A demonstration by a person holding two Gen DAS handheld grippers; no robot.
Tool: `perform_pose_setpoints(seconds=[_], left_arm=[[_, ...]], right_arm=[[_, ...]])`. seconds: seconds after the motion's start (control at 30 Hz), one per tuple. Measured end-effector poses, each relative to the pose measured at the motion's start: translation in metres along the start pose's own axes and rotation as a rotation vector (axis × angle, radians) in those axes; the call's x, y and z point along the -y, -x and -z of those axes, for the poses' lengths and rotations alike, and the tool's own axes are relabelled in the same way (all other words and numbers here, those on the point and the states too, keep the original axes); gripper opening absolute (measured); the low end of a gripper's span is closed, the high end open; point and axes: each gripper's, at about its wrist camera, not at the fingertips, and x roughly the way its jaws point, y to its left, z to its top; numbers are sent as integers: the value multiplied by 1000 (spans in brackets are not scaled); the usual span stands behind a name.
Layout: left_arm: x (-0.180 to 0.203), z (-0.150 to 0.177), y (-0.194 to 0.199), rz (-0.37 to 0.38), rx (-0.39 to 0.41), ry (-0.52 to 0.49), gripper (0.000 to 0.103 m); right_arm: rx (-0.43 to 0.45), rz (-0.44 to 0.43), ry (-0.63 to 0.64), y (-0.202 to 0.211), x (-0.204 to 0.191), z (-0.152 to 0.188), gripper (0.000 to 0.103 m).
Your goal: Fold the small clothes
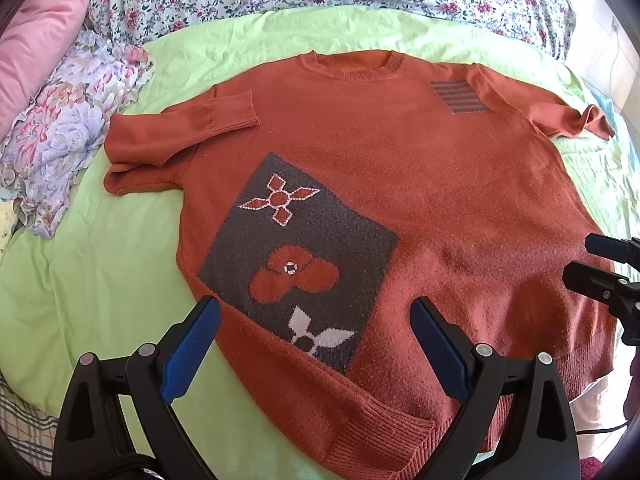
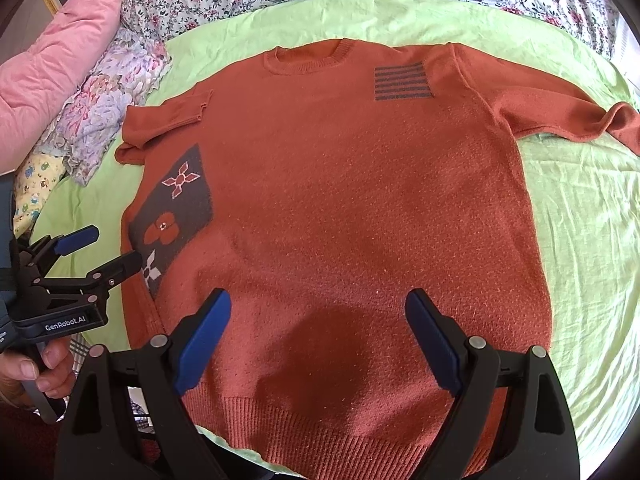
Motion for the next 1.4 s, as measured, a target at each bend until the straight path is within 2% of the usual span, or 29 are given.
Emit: perform_pose_setpoints(seconds=[0.17,0.27,0.33,0.4,0.5,0.6,0.7,0.8,1.0,1.2,1.4], left_arm=[[0,-2,-3,14,-8,2,96],[0,-3,-4,59,-59,18,96],[0,-4,-4,68,-67,20,96],[0,-5,-4,62,-55,17,96],[1,-7,-6,42,-37,9,96],[2,-9,-8,31,-39,1,96],[3,-13,-10,35,-37,6,96],[5,-18,-12,34,-43,5,96],[9,-31,-17,36,-36,0,97],[8,-54,-24,62,-9,27,97],[8,-83,-37,29,-19,32,97]], right_arm=[[-1,4,0,1,0,-1,89],[-8,2,-4,1,0,-1,89],[26,-17,-10,2,1,-1,89],[53,-22,-10,2,3,-1,89],[37,0,-6,2,5,-2,89],[-15,28,-10,1,9,-5,89],[6,52,-6,3,14,-7,89],[-12,77,-10,3,18,-8,89],[5,57,-52,7,33,-14,89],[-9,68,-161,14,71,-29,89],[45,109,-300,27,138,-51,89]])
